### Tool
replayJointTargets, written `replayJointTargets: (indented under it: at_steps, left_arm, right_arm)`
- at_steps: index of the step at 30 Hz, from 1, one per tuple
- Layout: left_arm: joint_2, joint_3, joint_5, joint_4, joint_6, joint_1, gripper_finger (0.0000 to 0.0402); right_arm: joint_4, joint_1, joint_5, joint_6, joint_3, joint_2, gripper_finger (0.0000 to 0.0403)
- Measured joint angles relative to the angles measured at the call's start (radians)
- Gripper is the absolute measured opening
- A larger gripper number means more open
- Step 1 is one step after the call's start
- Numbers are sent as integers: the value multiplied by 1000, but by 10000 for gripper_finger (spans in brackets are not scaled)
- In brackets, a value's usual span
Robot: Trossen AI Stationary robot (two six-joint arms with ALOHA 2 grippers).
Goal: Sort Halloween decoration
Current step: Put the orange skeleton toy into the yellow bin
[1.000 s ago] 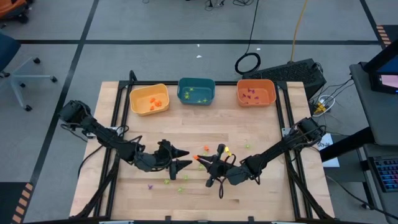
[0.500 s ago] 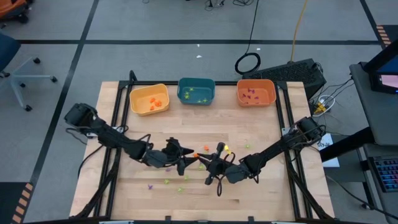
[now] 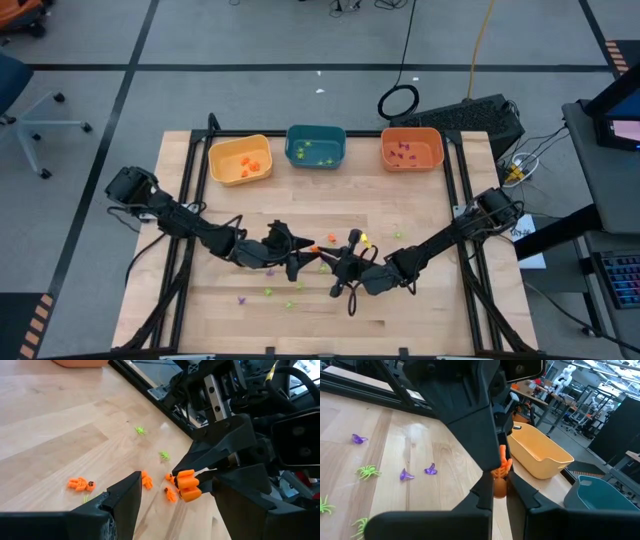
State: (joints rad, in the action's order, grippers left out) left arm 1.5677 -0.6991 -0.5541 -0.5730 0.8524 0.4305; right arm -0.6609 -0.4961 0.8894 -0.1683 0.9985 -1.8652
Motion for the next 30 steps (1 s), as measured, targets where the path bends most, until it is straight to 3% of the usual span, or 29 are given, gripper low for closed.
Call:
replayJointTargets:
  at_steps: [5,14,22,26,30]
  left_arm:
    - [0,0,-1,-6,4,0,239]
    - [0,0,-3,-13,2,0,163]
    - [0,0,-3,-13,-5,1,128]
    - [0,0,-3,-14,-21,1,114]
    - [0,0,-3,-13,-24,1,97]
  right_arm:
    - [0,0,0,0,0,0,9]
    - [0,0,0,0,0,0,9]
    - [0,0,2,0,0,0,11]
    - [0,0,11,0,0,0,34]
    - [11,-2,60,0,0,0,80]
